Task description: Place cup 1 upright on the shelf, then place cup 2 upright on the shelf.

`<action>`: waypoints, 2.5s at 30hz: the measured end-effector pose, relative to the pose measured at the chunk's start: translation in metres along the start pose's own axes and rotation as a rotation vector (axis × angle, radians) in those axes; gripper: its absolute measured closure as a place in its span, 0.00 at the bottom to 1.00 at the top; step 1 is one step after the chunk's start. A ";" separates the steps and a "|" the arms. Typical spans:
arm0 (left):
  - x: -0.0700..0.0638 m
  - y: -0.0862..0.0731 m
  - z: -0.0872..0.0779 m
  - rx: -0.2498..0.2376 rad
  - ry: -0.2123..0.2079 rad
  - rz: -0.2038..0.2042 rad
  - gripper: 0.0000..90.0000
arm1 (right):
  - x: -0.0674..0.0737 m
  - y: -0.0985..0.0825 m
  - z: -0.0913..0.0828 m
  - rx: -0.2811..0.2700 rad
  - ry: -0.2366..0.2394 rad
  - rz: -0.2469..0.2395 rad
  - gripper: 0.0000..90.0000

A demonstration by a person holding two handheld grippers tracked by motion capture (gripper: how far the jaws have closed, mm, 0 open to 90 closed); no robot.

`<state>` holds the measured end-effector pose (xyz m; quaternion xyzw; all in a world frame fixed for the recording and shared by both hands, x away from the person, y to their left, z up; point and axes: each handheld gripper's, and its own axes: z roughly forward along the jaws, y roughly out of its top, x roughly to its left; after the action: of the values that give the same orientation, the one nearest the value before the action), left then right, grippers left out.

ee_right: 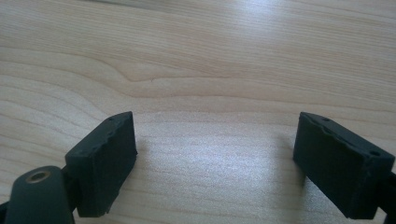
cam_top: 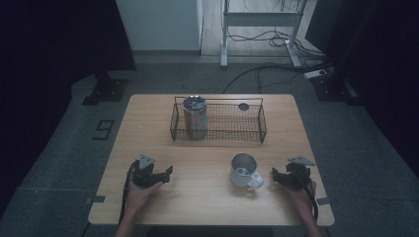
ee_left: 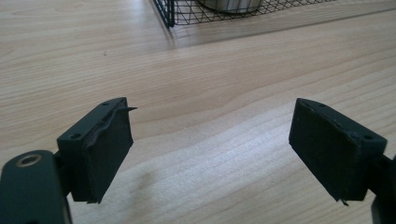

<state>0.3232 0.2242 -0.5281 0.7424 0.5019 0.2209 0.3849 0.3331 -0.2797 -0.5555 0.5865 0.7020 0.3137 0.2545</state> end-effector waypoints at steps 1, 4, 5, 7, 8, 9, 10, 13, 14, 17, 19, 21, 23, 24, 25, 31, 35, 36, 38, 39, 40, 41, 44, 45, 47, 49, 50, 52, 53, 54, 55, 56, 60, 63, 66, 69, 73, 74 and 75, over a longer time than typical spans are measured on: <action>-0.001 0.000 0.000 0.001 0.000 0.001 0.15 | 0.000 0.000 0.000 0.000 0.000 0.000 0.14; -0.005 -0.001 -0.002 -0.007 0.005 0.004 0.14 | 0.000 0.000 0.000 -0.004 -0.002 -0.004 0.15; -0.005 -0.001 -0.002 -0.007 0.005 0.004 0.14 | 0.000 0.000 0.000 -0.004 -0.002 -0.004 0.15; -0.005 0.000 -0.002 -0.007 0.007 0.006 0.14 | 0.000 0.000 -0.001 -0.009 -0.007 -0.017 0.15; -0.005 0.000 -0.002 -0.008 0.004 0.002 0.14 | 0.000 -0.001 -0.002 -0.014 -0.017 -0.030 0.16; -0.005 0.000 -0.002 -0.008 0.004 0.002 0.14 | 0.000 -0.001 -0.002 -0.014 -0.017 -0.030 0.16; -0.005 -0.001 -0.002 -0.009 0.002 -0.002 0.14 | -0.001 -0.002 -0.003 -0.020 -0.016 -0.030 0.16; -0.005 -0.001 -0.003 -0.009 -0.002 -0.007 0.14 | -0.004 -0.003 -0.005 -0.028 -0.006 -0.016 0.16; -0.004 -0.002 -0.003 -0.012 -0.005 -0.009 0.14 | -0.005 -0.002 -0.006 -0.031 0.003 -0.013 0.16; -0.003 -0.001 -0.004 -0.013 0.001 -0.007 0.15 | -0.003 -0.001 -0.008 -0.037 0.007 -0.019 0.16; -0.002 -0.001 -0.004 -0.016 0.000 -0.012 0.15 | 0.001 0.001 -0.010 -0.048 0.009 -0.031 0.16; -0.002 -0.002 -0.002 -0.006 0.010 -0.001 0.15 | 0.005 0.004 -0.012 -0.055 0.012 -0.045 0.16; -0.001 -0.003 -0.001 -0.001 0.002 0.002 0.15 | 0.007 0.006 -0.013 -0.057 0.017 -0.050 0.15; -0.001 -0.003 0.000 0.002 0.007 0.007 0.15 | 0.008 0.007 -0.014 -0.061 0.021 -0.042 0.15; -0.002 -0.003 0.000 0.007 0.010 0.015 0.15 | 0.008 0.009 -0.016 -0.068 0.032 -0.026 0.15; -0.005 -0.005 0.003 0.024 0.015 0.041 0.15 | 0.016 0.022 -0.030 -0.104 0.071 0.007 0.14; -0.005 -0.005 0.001 0.024 0.011 0.035 0.15 | 0.025 0.034 -0.042 -0.146 0.101 -0.014 0.14; -0.005 -0.005 0.001 0.025 0.013 0.035 0.15 | 0.030 0.041 -0.049 -0.175 0.121 -0.023 0.14; -0.005 -0.005 0.000 0.027 0.015 0.034 0.15 | 0.034 0.046 -0.054 -0.193 0.137 -0.029 0.14; -0.005 -0.005 0.000 0.027 0.015 0.034 0.15 | 0.034 0.046 -0.054 -0.193 0.137 -0.029 0.14; -0.005 -0.005 0.000 0.027 0.015 0.033 0.15 | 0.039 0.050 -0.060 -0.210 0.150 -0.036 0.14; -0.005 -0.006 0.000 0.028 0.015 0.033 0.15 | 0.039 0.050 -0.060 -0.210 0.150 -0.036 0.14; -0.004 -0.006 -0.001 0.035 0.020 0.033 0.15 | 0.048 0.052 -0.065 -0.225 0.193 -0.043 0.14; -0.004 -0.006 -0.001 0.035 0.020 0.033 0.15 | 0.048 0.052 -0.065 -0.225 0.193 -0.043 0.14; -0.004 -0.006 -0.002 0.032 0.020 0.030 0.15 | 0.052 0.053 -0.066 -0.238 0.213 -0.051 0.14; -0.004 -0.005 -0.003 0.027 0.016 0.032 0.15 | 0.056 0.054 -0.067 -0.243 0.227 -0.062 0.14; -0.004 -0.004 -0.004 0.022 0.013 0.027 0.15 | 0.058 0.055 -0.068 -0.244 0.232 -0.069 0.14; -0.004 -0.003 -0.006 0.015 0.005 0.017 0.15 | 0.065 0.055 -0.069 -0.247 0.255 -0.083 0.14; -0.004 -0.003 -0.006 0.014 0.002 0.016 0.15 | 0.065 0.055 -0.069 -0.247 0.255 -0.083 0.14; -0.005 -0.002 -0.007 0.013 0.000 0.020 0.15 | 0.069 0.055 -0.069 -0.244 0.266 -0.093 0.13; -0.005 -0.002 -0.007 0.013 0.000 0.020 0.15 | 0.069 0.055 -0.069 -0.244 0.266 -0.093 0.13; -0.005 -0.001 -0.007 0.011 0.000 0.019 0.15 | 0.070 0.055 -0.068 -0.241 0.270 -0.094 0.13; -0.006 -0.001 -0.007 0.012 -0.003 0.025 0.15 | 0.079 0.054 -0.065 -0.218 0.281 -0.111 0.08; -0.005 -0.001 -0.006 0.014 -0.007 0.018 0.15 | 0.082 0.054 -0.063 -0.202 0.284 -0.113 0.06; -0.004 -0.001 -0.008 0.010 -0.007 0.019 0.15 | 0.087 0.054 -0.062 -0.185 0.290 -0.117 0.03; -0.005 -0.001 -0.008 0.012 -0.011 0.017 0.15 | 0.092 0.053 -0.060 -0.171 0.290 -0.126 0.00; -0.009 -0.001 -0.009 0.009 -0.020 0.028 0.15 | 0.097 0.052 -0.059 -0.157 0.300 -0.136 0.00; -0.010 0.000 -0.008 0.010 -0.022 0.028 0.15 | 0.098 0.052 -0.059 -0.158 0.303 -0.138 0.00; -0.010 0.000 -0.008 0.010 -0.022 0.028 0.15 | 0.098 0.052 -0.059 -0.158 0.303 -0.138 0.00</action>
<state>0.3135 0.2181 -0.5229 0.7537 0.4883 0.2155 0.3834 0.3076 -0.1855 -0.4763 0.4611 0.7440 0.4346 0.2120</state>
